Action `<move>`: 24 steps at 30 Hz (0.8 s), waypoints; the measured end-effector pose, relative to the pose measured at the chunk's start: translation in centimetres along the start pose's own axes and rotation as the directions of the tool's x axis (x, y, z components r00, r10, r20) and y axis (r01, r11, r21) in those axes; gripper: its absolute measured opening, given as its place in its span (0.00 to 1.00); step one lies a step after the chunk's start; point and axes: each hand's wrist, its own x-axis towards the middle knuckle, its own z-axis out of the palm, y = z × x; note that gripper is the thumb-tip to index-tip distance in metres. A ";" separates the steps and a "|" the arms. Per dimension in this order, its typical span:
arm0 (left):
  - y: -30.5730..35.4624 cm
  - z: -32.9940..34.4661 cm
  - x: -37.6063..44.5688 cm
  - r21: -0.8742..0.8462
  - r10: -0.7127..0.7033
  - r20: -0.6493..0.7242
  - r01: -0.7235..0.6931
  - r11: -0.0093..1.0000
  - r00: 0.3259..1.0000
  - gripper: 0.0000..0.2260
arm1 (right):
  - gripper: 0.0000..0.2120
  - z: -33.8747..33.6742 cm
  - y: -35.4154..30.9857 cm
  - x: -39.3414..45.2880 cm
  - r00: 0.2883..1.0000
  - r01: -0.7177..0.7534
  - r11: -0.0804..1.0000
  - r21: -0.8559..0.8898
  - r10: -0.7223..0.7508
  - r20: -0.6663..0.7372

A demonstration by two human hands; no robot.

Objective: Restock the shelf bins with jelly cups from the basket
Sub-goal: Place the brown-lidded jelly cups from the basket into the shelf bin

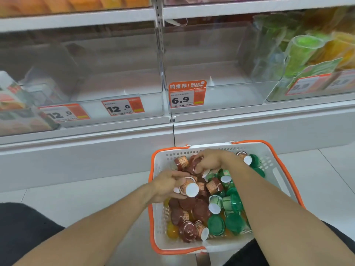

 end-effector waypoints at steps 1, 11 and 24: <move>1.0 -1.2 -1.0 -0.113 0.005 0.020 -0.003 0.994 1.000 0.12 | 0.18 0.0 -0.8 -0.5 1.000 0.018 0.997 0.079 -0.018 -0.001; 10.7 -8.5 -10.6 -0.535 0.242 0.117 -0.144 0.832 0.963 0.11 | 0.24 -2.3 -10.5 -9.6 0.954 0.230 0.705 0.671 -0.299 -0.012; 12.5 -14.3 -14.6 0.066 0.206 -0.210 -0.197 0.978 0.956 0.12 | 0.25 0.2 -18.5 -9.8 0.834 0.516 0.458 0.724 -0.462 -0.302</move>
